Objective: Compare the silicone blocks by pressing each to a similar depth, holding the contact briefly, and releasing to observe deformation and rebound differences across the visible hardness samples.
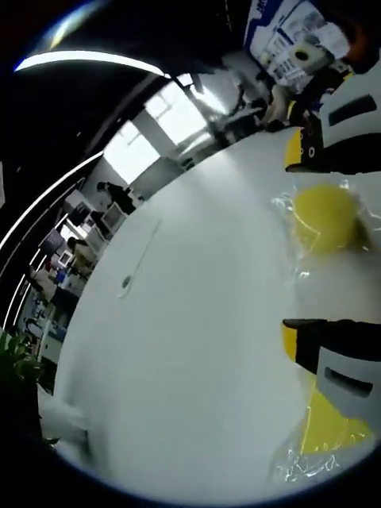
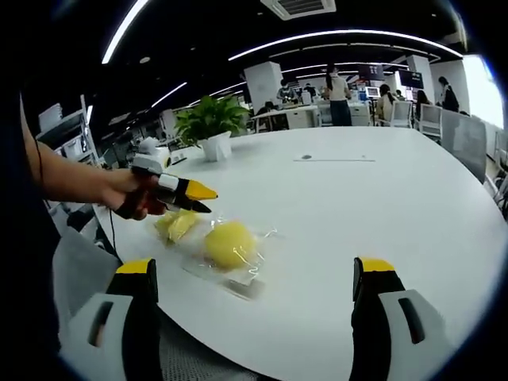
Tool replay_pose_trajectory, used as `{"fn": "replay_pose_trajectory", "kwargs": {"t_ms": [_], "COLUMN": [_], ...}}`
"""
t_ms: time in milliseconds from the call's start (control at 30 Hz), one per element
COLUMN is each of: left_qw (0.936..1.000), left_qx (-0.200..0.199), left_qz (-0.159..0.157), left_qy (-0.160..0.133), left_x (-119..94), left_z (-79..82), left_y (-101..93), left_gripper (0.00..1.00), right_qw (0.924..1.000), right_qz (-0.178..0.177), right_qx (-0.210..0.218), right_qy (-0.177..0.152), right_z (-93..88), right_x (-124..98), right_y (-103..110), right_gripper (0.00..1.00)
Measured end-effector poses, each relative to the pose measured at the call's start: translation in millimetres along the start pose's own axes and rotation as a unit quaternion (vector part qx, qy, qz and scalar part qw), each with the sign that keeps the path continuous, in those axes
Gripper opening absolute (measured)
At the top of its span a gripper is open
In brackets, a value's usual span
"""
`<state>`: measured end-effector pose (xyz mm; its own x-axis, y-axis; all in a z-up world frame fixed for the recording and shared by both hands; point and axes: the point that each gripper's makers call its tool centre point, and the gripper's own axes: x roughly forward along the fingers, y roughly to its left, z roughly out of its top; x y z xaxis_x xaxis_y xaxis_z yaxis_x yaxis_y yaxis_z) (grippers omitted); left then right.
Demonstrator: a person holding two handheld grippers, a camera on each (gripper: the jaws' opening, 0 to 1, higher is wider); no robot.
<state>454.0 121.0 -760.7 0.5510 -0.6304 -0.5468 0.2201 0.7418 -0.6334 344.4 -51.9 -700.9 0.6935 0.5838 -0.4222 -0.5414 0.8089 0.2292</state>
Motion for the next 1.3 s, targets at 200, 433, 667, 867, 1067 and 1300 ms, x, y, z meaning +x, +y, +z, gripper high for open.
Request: {"fn": "replay_pose_trajectory", "kwargs": {"t_ms": [200, 433, 667, 867, 1067, 1300], "left_qw": [0.9994, 0.9959, 0.9931, 0.9922, 0.991, 0.9927], "left_qx": [-0.03, -0.086, -0.109, -0.107, -0.115, -0.103], "left_qz": [0.007, 0.016, 0.024, 0.027, 0.027, 0.019], "left_qy": [0.014, 0.019, 0.034, 0.058, 0.062, 0.061], "left_x": [7, 13, 17, 21, 23, 23], "left_z": [-7.5, -11.3, -18.5, -26.9, -26.6, -24.7], "left_y": [1.7, 8.2, 13.5, 13.6, 17.5, 17.6], "left_gripper": [0.61, 0.37, 0.29, 0.19, 0.12, 0.05], "right_qw": [1.0, 1.0, 1.0, 1.0, 1.0, 0.9999], "right_qz": [0.005, 0.002, -0.003, 0.005, 0.003, 0.004], "right_qx": [-0.001, 0.002, 0.007, 0.005, 0.006, 0.011], "right_qy": [-0.002, 0.001, -0.001, 0.002, 0.004, 0.006], "right_z": [2.4, -2.6, -2.9, -4.4, -7.3, -10.5], "right_x": [3, -2, -5, -3, -7, -5], "right_y": [4, 1, -1, 4, 1, 0], "right_gripper": [0.96, 0.96, 0.96, 0.96, 0.96, 0.96]}}
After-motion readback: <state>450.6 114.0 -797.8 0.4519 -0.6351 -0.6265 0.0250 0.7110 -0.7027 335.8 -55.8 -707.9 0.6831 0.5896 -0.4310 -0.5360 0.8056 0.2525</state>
